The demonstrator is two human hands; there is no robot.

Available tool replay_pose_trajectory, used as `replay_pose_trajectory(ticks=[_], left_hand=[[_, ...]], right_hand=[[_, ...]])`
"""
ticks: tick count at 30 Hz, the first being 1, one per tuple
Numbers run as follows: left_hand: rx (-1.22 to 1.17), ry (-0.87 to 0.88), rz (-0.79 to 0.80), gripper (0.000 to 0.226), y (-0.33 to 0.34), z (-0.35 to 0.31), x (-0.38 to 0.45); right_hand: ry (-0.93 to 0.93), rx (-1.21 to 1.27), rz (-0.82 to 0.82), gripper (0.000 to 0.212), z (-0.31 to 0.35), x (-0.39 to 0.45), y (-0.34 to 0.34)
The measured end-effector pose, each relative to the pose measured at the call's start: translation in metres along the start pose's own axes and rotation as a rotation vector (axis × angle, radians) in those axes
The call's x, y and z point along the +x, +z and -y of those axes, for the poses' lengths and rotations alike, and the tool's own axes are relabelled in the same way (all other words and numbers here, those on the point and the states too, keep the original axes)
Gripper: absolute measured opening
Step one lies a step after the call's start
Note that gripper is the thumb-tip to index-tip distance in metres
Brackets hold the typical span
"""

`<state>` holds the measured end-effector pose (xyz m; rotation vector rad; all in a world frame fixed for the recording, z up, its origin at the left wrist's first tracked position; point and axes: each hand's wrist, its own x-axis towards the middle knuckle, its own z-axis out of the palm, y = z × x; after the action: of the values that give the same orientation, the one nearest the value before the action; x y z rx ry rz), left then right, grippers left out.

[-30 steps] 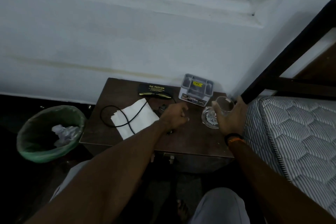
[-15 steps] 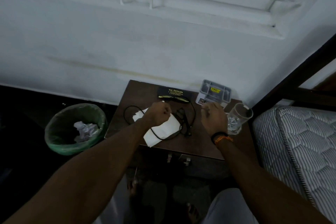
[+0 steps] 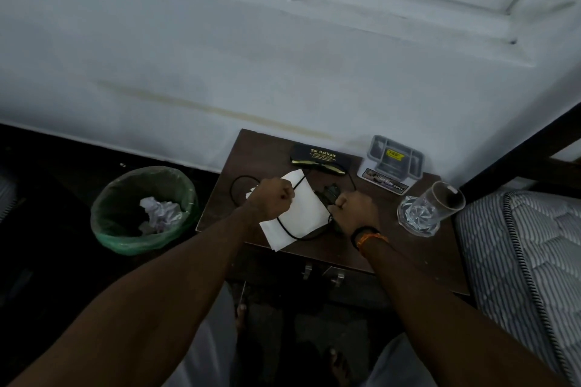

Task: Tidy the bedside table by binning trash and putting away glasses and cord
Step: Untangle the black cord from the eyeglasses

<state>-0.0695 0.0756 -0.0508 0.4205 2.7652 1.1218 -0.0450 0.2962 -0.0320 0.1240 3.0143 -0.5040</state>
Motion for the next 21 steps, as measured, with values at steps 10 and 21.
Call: replay_pose_trajectory(ticks=[10,21], left_hand=[[-0.037,-0.054,-0.012,0.014,0.001,0.008,0.001],[-0.371,-0.002,0.206,0.021,-0.006,-0.054,0.005]], right_hand=[[0.084,-0.118,0.049,0.025,0.017,0.014,0.001],[0.129,0.658,-0.078,0.005,0.062,0.01,-0.05]])
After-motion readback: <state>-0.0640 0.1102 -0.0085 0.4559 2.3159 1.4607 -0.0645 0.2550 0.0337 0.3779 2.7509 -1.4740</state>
